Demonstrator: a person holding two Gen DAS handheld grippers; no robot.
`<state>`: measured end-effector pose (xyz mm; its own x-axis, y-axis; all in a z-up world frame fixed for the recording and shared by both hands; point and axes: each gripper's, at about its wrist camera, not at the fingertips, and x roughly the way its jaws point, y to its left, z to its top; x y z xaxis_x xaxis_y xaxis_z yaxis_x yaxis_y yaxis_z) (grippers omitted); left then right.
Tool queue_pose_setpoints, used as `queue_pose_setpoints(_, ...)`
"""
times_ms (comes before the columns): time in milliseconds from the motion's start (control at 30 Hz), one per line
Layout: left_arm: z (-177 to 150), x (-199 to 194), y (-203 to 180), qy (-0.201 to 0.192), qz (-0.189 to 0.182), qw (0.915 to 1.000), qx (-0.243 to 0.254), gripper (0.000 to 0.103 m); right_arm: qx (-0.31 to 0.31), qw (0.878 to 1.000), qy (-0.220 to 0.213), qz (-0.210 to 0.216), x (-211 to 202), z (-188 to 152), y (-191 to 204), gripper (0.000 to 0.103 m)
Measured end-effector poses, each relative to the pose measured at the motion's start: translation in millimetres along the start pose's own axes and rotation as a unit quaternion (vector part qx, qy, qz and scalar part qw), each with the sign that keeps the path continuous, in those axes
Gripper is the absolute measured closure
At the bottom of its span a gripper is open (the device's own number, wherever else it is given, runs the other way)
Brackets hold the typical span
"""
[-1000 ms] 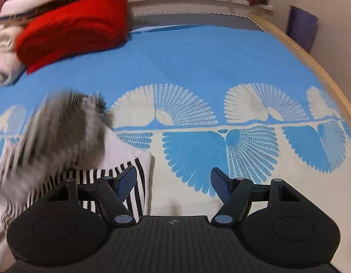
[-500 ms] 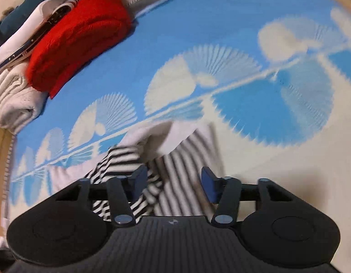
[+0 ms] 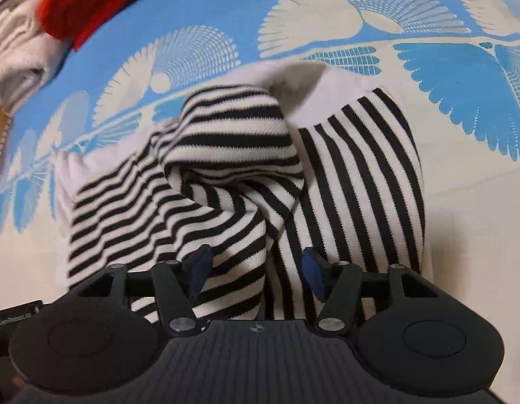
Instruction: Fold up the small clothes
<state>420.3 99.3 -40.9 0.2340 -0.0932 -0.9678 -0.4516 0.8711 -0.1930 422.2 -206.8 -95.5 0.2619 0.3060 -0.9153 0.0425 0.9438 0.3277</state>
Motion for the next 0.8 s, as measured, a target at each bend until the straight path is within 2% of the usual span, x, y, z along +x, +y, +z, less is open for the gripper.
queue_pose_setpoints(33,2.6,0.7,-0.4,-0.003,-0.009,1.0000,0.000,0.087,0.003,1.000,-0.007,-0.006,-0.3,-0.3,1.7,0.093)
queue_pose_setpoints(67,3.8,-1.7,0.0,-0.012,-0.016,0.9998,0.001,0.101,0.006,1.000,-0.013,-0.006,-1.7,-0.1,0.7,0.099)
queue_pose_setpoints(133,10.1,-11.1,-2.7,-0.047,-0.031,0.9984,0.012,0.101,0.022,0.999,-0.037,0.012,-16.2,3.9,1.2,0.102)
queue_pose_setpoints(167,13.3,-18.8,-3.9,-0.070,-0.041,0.9965,0.017,0.101,0.033,0.997,-0.056,0.034,-28.8,7.0,0.9,0.102)
queue_pose_setpoints(233,18.6,-37.6,-3.4,-0.129,-0.084,0.9878,0.020,0.101,0.047,0.989,-0.116,0.076,-62.0,12.2,0.5,0.102)
queue_pose_setpoints(300,21.4,-60.9,0.7,-0.201,-0.144,0.9689,0.018,0.102,0.042,0.976,-0.186,0.107,-96.9,10.8,-0.4,0.102)
queue_pose_setpoints(367,22.5,-78.9,5.9,-0.250,-0.201,0.9469,0.024,0.102,0.026,0.964,-0.230,0.127,-120.6,8.2,-2.0,0.102)
queue_pose_setpoints(400,23.2,-81.9,8.5,-0.259,-0.212,0.9420,0.021,0.101,0.022,0.960,-0.242,0.139,-127.3,5.6,-4.2,0.102)
queue_pose_setpoints(433,24.4,-81.9,12.7,-0.261,-0.208,0.9426,0.017,0.101,0.026,0.959,-0.238,0.151,-129.2,4.0,-7.8,0.102)
queue_pose_setpoints(467,26.9,-77.4,18.1,-0.249,-0.192,0.9493,0.009,0.101,0.033,0.961,-0.222,0.161,-125.8,5.0,-10.9,0.102)
queue_pose_setpoints(500,30.2,-67.9,26.5,-0.223,-0.174,0.9591,-0.011,0.101,0.041,0.967,-0.185,0.169,-117.8,5.2,-15.2,0.102)
queue_pose_setpoints(567,36.3,-37.9,42.2,-0.125,-0.120,0.9839,-0.043,0.098,0.038,0.987,-0.045,0.147,-81.1,1.8,-20.4,0.102)
queue_pose_setpoints(600,37.1,-19.1,48.8,-0.063,-0.077,0.9940,-0.046,0.096,0.035,0.991,0.000,0.133,-64.5,-4.9,-23.8,0.102)
queue_pose_setpoints(633,34.7,-2.0,55.5,-0.012,-0.036,0.9980,-0.051,0.096,0.035,0.993,0.030,0.113,-50.1,-12.5,-26.4,0.101)
queue_pose_setpoints(667,32.7,5.4,63.3,0.008,-0.030,0.9970,-0.071,0.096,0.034,0.994,0.046,0.093,-42.8,-15.6,-26.0,0.097)
queue_pose_setpoints(733,32.2,4.8,74.4,0.013,-0.068,0.9907,-0.117,0.088,0.031,0.995,0.037,0.082,-42.2,-14.3,-25.2,0.092)
queue_pose_setpoints(767,33.0,-1.4,72.8,0.001,-0.086,0.9894,-0.117,0.073,0.033,0.995,0.021,0.088,-45.9,-10.1,-26.4,0.085)
queue_pose_setpoints(800,32.8,-7.8,70.0,-0.016,-0.095,0.9891,-0.111,0.055,0.039,0.995,0.002,0.090,-50.0,-5.2,-28.0,0.064)
